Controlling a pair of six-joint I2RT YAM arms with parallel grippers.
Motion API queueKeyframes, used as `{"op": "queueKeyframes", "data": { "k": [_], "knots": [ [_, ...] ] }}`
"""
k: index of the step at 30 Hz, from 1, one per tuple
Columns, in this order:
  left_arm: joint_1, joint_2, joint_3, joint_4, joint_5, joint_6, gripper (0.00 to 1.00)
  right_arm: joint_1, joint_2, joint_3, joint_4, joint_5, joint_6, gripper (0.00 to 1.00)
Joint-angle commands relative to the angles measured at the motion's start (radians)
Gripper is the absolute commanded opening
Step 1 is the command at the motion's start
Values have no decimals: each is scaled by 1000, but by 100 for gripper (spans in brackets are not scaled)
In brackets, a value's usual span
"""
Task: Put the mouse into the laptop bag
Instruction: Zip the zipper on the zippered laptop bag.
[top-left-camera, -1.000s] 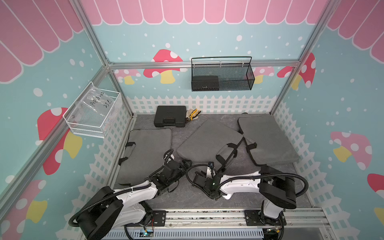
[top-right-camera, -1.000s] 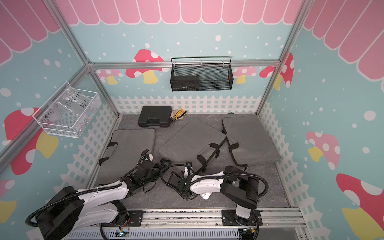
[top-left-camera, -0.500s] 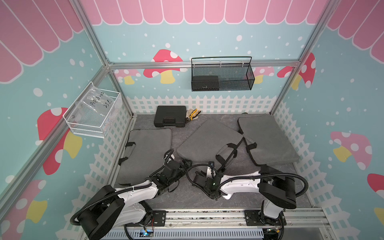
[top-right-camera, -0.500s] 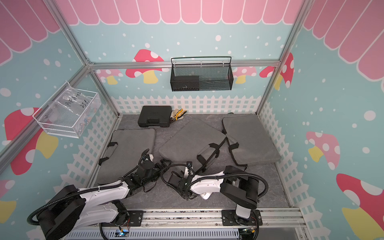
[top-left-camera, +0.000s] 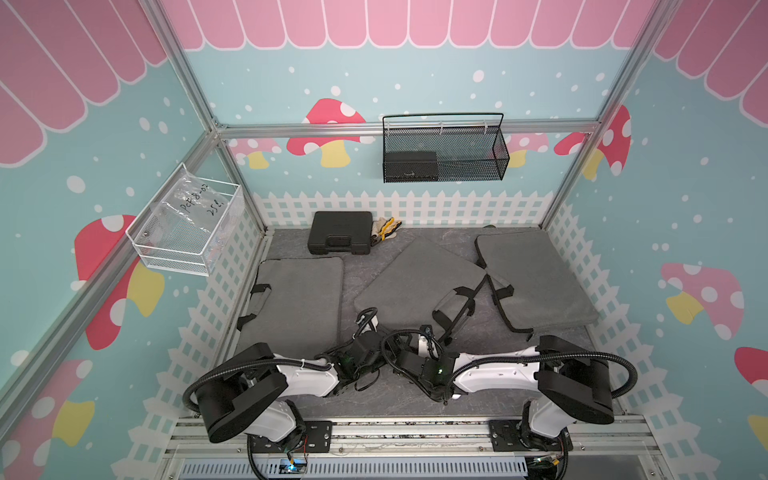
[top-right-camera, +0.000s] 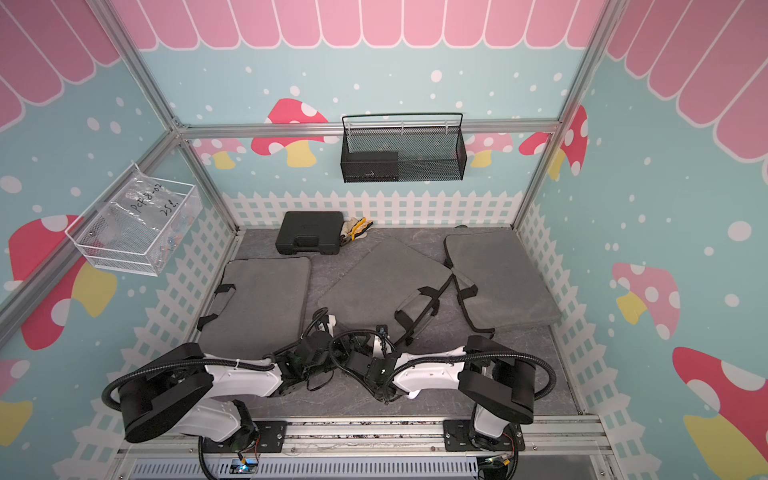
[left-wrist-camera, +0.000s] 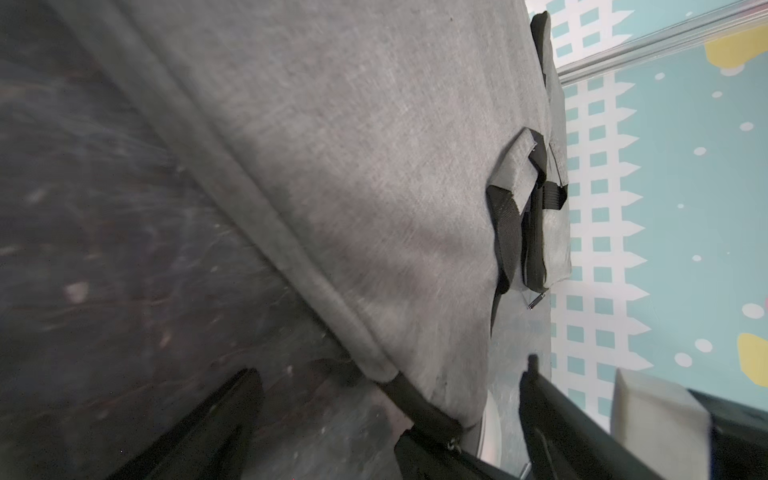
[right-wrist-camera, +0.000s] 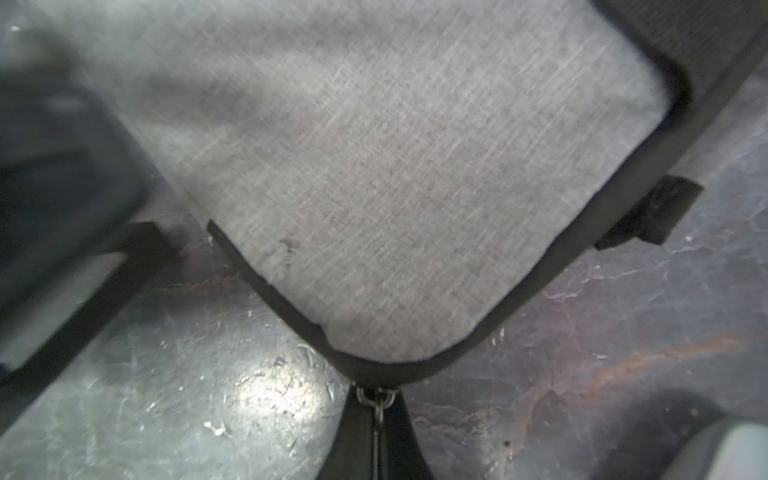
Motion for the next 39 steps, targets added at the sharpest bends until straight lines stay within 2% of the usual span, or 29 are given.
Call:
{"op": "queueKeyframes", "data": {
  "k": [1, 4, 6, 12, 14, 19, 25, 33, 39],
  "knots": [
    [-5, 94, 42, 116, 24, -31, 99, 14, -42, -25, 36, -4, -52, 0],
    [2, 167, 78, 157, 51, -34, 94, 23, -46, -24, 68, -4, -96, 0],
    [12, 189, 90, 172, 66, -33, 81, 24, -43, -21, 68, 2, -102, 0],
    [73, 164, 95, 119, 81, -16, 15, 19, -76, -48, 68, 21, -100, 0],
    [95, 158, 93, 119, 100, -14, 0, 12, -95, -61, 69, 22, -99, 0],
    [123, 128, 77, 125, 121, -9, 0, -40, -124, -93, 68, -10, -106, 0],
    [127, 43, 64, 69, 119, 16, 0, -176, -145, -133, 61, -85, -147, 0],
    [128, -110, 48, -57, 87, 63, 0, -310, -234, -164, 40, -59, -178, 0],
    [162, -197, 47, -142, 111, 108, 0, -404, -222, -142, 59, -80, -227, 0]
  ]
}}
